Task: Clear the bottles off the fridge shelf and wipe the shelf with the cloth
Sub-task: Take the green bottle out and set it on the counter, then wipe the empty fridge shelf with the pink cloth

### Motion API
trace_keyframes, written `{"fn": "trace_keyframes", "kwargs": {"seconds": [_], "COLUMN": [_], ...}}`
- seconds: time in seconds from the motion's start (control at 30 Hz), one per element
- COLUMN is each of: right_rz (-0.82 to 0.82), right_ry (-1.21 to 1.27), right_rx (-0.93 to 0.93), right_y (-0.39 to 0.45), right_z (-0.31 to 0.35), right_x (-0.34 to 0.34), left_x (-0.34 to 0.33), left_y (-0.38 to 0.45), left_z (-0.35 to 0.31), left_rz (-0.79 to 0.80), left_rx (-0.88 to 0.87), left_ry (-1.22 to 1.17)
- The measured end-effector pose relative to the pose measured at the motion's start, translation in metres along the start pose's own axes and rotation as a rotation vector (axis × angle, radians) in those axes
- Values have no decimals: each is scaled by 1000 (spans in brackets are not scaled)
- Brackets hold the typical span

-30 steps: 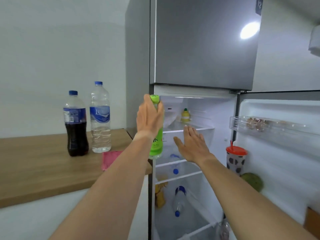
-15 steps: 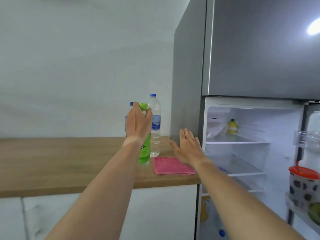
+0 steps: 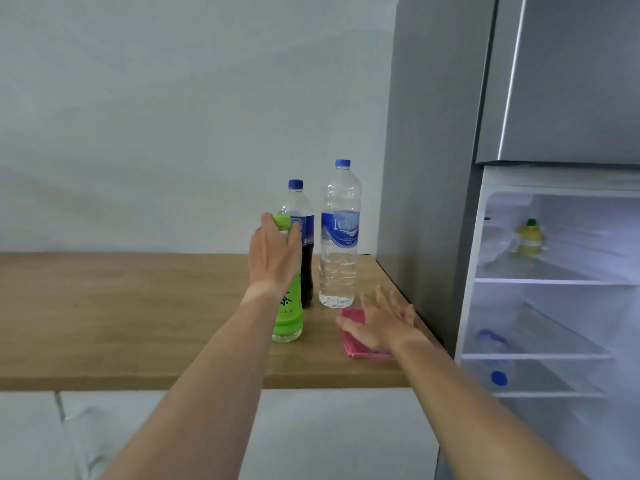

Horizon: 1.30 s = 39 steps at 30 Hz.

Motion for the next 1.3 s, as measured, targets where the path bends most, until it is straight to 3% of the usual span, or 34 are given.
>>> {"fn": "trace_keyframes", "kwargs": {"seconds": [0.3,0.5,0.7,0.93,1.1,1.3], "right_rz": [153,151,111,-51,-215,-283], "right_ry": [-65,-86,-67,-30,-18,65], "right_rx": [-36,-8,29,87,-2,-117], "right_y": [25,17,-6,-56,-93,-124], "right_z": [-2,-3,-5,-14,-48,-119], "right_x": [-36,-36,-34,-23,-23,-7], "left_x": [-21,-26,-13,-7,-34,-108], "left_y": [12,3,-32,-120,-171,-198], "left_z": [30,33,43,65,42,-22], "left_rz": [-75,-4,-20,-10,89,251], "left_rx": [-142,-128,13,209,22,-197], "left_ry": [23,49,226,231,368,195]}}
Point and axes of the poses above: each hand's wrist, its own y-axis towards the middle knuckle, its own x-axis out of the back of the hand, z = x × y, the point moved 4 cm from there along y, towards the middle knuckle, and after that the axes turned 14 degrees about -y, right-handed, at the moved point
